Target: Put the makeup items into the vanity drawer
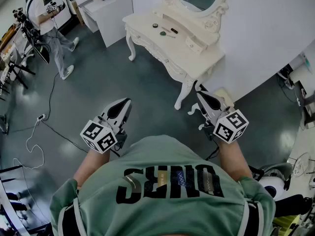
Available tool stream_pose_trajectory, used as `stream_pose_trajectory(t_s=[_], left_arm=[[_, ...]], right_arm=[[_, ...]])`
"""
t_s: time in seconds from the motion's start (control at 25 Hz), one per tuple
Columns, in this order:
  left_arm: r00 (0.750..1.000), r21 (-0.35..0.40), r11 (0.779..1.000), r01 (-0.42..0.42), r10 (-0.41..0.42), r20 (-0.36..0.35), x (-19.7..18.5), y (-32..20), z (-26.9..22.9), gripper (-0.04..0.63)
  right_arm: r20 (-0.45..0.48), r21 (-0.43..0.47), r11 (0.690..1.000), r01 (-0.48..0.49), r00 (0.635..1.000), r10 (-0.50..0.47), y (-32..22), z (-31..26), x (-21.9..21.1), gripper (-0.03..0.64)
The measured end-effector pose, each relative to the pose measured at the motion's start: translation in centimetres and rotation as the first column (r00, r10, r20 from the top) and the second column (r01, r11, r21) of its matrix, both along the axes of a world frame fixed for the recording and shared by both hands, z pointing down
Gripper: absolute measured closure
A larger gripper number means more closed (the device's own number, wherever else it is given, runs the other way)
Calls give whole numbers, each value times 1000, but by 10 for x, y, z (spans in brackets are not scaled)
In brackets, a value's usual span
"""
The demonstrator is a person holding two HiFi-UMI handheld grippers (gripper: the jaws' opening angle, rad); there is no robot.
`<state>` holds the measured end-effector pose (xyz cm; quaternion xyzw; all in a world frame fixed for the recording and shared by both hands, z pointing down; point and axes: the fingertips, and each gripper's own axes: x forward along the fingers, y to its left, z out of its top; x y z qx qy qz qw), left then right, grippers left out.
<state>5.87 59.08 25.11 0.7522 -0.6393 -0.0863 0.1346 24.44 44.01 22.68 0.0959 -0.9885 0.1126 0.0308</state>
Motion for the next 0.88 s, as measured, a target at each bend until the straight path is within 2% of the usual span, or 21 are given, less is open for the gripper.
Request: stream_pose_trajectory(t_s=[0.48, 0.88], left_arm=[[1000, 11, 1000, -3, 3, 12, 3, -19, -7, 595], [1000, 11, 1000, 12, -12, 26, 16, -41, -10, 595]], right_arm=[[0, 13, 1000, 9, 1000, -9, -14, -3, 0, 611], [39, -23, 1000, -4, 999, 5, -39, -6, 16, 609]])
